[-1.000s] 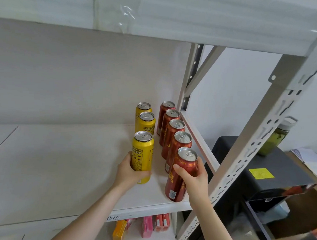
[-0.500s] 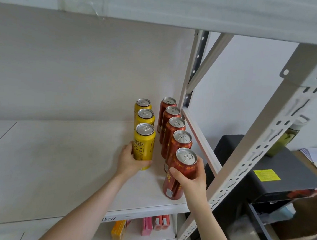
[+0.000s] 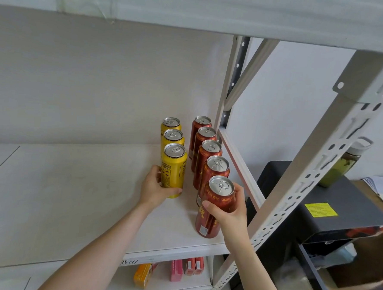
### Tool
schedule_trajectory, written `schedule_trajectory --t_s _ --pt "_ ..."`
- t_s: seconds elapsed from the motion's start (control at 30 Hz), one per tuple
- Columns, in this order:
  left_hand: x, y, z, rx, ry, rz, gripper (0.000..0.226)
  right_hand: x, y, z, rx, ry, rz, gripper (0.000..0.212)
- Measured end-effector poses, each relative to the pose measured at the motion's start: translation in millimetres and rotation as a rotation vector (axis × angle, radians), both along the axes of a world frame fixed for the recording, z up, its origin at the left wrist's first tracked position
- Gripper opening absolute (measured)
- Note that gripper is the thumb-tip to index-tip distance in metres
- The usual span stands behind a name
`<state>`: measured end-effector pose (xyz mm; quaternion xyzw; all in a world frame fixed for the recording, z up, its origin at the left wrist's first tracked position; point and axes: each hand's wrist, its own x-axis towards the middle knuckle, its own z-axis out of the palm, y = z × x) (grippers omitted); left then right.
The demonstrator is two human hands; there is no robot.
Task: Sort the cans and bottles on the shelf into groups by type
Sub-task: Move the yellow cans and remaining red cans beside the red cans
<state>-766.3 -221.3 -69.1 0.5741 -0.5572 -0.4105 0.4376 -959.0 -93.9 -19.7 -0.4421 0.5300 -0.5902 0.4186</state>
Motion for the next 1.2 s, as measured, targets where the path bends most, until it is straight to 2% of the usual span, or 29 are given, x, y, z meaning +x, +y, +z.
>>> schedule_trajectory --t_s 0.4,0.67,0.83,0.97,1.1,1.2 --pt "2 0 6 0.014 -0.032 -0.037 0.069 -5 1 3 0.020 -0.005 0.011 0.068" --pt "9 8 5 0.027 -0.054 -0.061 0.067 -6 5 7 0.058 0.066 -0.007 0.070" --pt "28 16 2 0.019 -0.164 -0.092 0.077 1 11 7 0.047 0.083 -0.053 0.068" --pt "47 23 6 -0.039 -0.257 -0.135 0.072 5 20 10 0.032 0.099 -0.124 0.070" --pt "65 30 12 -0.188 -0.486 -0.189 0.062 8 35 9 0.028 0.161 -0.214 0.081" --pt "76 42 16 -0.310 -0.662 -0.211 0.060 16 50 7 0.023 0.255 -0.287 0.081"
